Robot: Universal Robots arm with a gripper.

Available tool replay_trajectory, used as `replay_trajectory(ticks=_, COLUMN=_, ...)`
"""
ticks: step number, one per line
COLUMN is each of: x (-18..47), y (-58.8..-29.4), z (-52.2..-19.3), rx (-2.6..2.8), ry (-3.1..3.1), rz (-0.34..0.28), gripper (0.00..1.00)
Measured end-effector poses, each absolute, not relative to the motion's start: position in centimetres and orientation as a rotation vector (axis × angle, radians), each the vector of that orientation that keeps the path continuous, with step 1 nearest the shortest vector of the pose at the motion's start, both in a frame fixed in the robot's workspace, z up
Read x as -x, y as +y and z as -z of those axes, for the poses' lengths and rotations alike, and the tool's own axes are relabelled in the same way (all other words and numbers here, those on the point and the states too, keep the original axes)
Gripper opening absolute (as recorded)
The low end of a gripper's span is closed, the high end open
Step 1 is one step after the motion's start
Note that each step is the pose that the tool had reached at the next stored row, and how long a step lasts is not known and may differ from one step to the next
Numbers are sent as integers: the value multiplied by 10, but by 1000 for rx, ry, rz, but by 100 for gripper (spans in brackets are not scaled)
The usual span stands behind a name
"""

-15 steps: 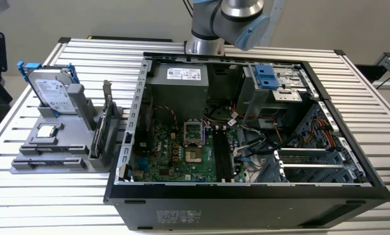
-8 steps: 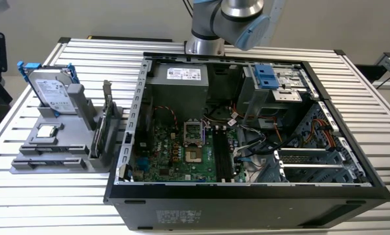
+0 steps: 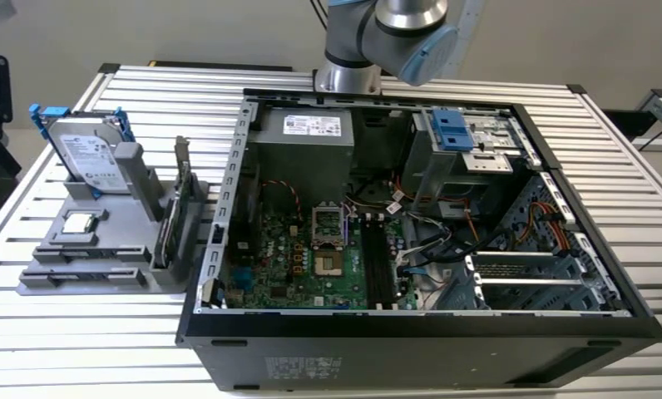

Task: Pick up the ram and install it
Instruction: 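Pick up the ram and move it above insertion slot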

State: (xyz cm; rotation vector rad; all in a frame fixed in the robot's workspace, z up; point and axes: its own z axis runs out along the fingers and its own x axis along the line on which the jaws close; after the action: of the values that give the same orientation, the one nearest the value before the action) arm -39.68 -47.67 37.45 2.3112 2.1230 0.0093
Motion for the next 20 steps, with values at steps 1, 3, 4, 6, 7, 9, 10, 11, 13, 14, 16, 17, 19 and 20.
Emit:
replay_trajectory(ticks=1, x=397, y=-477, z=-374, rx=-2311, ry=2123, rz=-9, gripper=0)
replay_trajectory(ticks=3, x=397, y=-477, z=-374, rx=-2311, ry=2123, rz=-9, gripper=100)
replay_trajectory(ticks=4, x=397, y=-477, z=-374, rx=-2311, ry=2123, rz=-9, gripper=100)
replay_trajectory(ticks=6, x=397, y=-477, z=-374, rx=-2311, ry=2123, rz=-9, gripper=100)
replay_trajectory(ticks=7, x=397, y=-477, z=-374, rx=-2311, ry=2123, rz=-9, gripper=100)
replay_trajectory(ticks=9, x=397, y=-477, z=-374, rx=-2311, ry=2123, rz=-9, gripper=100)
replay_trajectory(ticks=10, x=397, y=-477, z=-374, rx=-2311, ry=2123, rz=-9, gripper=100)
replay_trajectory(ticks=11, x=397, y=-477, z=-374, rx=-2311, ry=2123, rz=-9, gripper=100)
replay_trajectory(ticks=13, x=397, y=-477, z=-373, rx=-2311, ry=2123, rz=-10, gripper=100)
replay_trajectory(ticks=14, x=397, y=-477, z=-373, rx=-2311, ry=2123, rz=-10, gripper=100)
replay_trajectory(ticks=16, x=397, y=-477, z=-372, rx=-2311, ry=2123, rz=-9, gripper=100)
replay_trajectory(ticks=17, x=397, y=-477, z=-372, rx=-2311, ry=2123, rz=-9, gripper=100)
replay_trajectory(ticks=19, x=397, y=-477, z=-371, rx=-2311, ry=2123, rz=-9, gripper=100)
replay_trajectory(ticks=20, x=397, y=-477, z=-371, rx=-2311, ry=2123, rz=-9, gripper=100)
